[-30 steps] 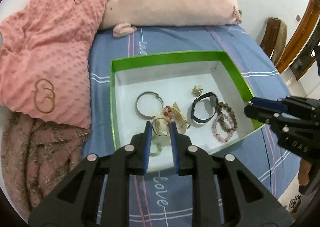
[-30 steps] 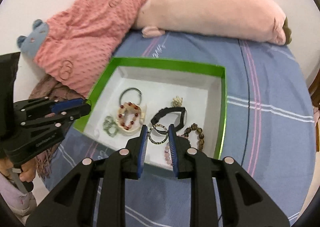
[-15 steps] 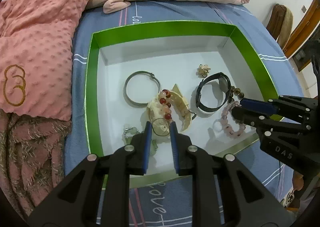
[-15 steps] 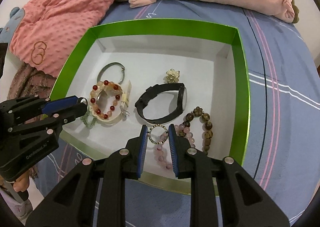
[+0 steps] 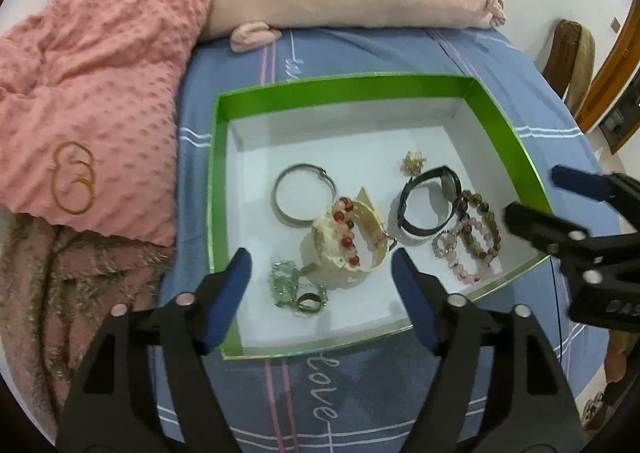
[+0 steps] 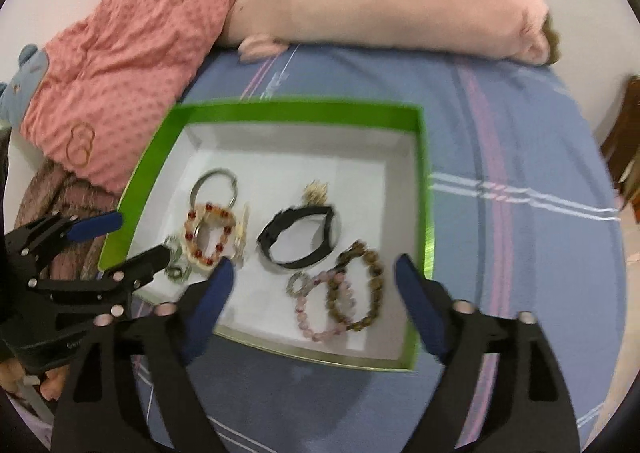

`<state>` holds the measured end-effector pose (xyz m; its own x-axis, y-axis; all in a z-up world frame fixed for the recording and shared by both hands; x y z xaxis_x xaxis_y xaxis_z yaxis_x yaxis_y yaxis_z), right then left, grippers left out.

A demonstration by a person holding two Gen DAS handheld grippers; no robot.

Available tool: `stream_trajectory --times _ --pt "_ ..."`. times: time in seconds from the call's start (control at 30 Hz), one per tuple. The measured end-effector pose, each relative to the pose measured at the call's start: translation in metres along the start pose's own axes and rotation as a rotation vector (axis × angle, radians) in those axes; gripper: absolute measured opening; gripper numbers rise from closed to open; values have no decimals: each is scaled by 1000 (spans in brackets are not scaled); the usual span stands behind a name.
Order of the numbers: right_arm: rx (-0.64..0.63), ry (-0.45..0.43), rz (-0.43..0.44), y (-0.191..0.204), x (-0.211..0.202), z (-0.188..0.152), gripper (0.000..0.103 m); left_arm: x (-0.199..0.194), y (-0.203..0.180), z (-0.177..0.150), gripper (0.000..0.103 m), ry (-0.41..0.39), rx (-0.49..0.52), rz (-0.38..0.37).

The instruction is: Organize jewelry

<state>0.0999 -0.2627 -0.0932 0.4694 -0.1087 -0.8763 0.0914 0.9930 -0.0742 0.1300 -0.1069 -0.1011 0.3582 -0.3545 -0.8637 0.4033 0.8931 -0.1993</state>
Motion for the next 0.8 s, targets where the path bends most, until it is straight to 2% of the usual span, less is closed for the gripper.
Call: stream_trajectory --times 0.03,0.13,0.27,0.8 --pt "12 -24 -15 -3 -8 2 93 -4 -1 1 84 -10 -3 7" --pt "34 -41 -54 -9 -20 6 101 -14 -2 4 88 -36 -14 22" --pt "50 -49 -71 -13 -26 7 102 -20 -4 7 99 -48 -18 21" --pt "54 -34 -75 -15 -26 2 102 -25 -11 5 101 -46 -8 26"
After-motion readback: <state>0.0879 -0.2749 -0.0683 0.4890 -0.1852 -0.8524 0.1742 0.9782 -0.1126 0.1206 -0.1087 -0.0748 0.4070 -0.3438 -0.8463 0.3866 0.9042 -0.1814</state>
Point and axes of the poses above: each gripper's, at about its wrist camera, not at the fingertips, and x roughly the way its jaws point, y to its left, z to its top, the point moved 3 cm from there along x, roughly the way its jaws point, and after that the axes turned 13 degrees about -z, right-handed, at the moved point
